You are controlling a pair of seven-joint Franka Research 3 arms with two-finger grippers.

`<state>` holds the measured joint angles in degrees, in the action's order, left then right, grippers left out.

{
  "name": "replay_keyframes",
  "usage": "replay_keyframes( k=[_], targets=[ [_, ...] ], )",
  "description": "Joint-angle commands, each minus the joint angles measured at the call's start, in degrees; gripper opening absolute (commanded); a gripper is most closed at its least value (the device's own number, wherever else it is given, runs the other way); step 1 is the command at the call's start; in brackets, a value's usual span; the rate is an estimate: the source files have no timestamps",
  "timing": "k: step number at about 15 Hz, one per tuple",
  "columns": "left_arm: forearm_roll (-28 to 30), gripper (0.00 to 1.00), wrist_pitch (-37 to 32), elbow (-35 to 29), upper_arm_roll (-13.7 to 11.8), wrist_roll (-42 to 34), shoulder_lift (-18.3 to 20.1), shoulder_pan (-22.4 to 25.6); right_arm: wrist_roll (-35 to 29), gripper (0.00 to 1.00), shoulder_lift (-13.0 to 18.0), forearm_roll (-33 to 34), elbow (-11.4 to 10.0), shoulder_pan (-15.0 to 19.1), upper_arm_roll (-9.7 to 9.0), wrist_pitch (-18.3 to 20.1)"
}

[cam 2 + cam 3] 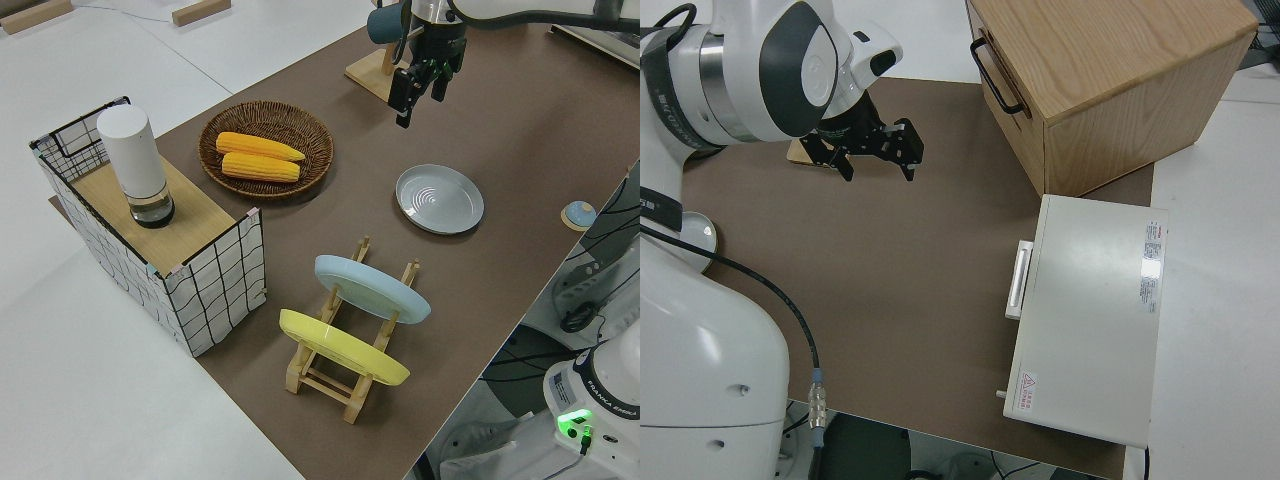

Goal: Pick gray plate from table and place it on lower plate rack with left arm
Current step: 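Move the left gripper toward the gray plate's rim nearest the rack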

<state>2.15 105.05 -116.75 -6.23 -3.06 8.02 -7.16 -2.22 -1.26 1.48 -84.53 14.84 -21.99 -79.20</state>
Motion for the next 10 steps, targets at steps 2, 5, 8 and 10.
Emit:
replay_keyframes(
  k=[2, 5, 8, 10],
  targets=[
    [-2.1, 0.99, 8.4, -10.2, 0.0, 6.0, 4.0, -0.9, -0.7, 0.983, 0.1, 0.4, 0.4, 1.3, -1.13, 0.6],
    [-4.3, 0.99, 13.7, -16.0, 0.3, 6.9, 5.1, -0.9, -0.7, 0.983, 0.1, 0.4, 0.3, 1.3, -1.21, 0.6],
    [-4.3, 0.99, 19.5, -22.0, 0.2, 7.5, 6.0, -0.8, -0.7, 0.983, 0.1, 0.4, 0.4, 1.3, -1.13, 0.6],
    [-4.3, 0.99, 23.0, -25.1, 0.2, 7.5, 6.0, -0.8, -0.7, 0.983, 0.1, 0.4, 0.3, 1.3, -1.21, 0.6]
  ],
)
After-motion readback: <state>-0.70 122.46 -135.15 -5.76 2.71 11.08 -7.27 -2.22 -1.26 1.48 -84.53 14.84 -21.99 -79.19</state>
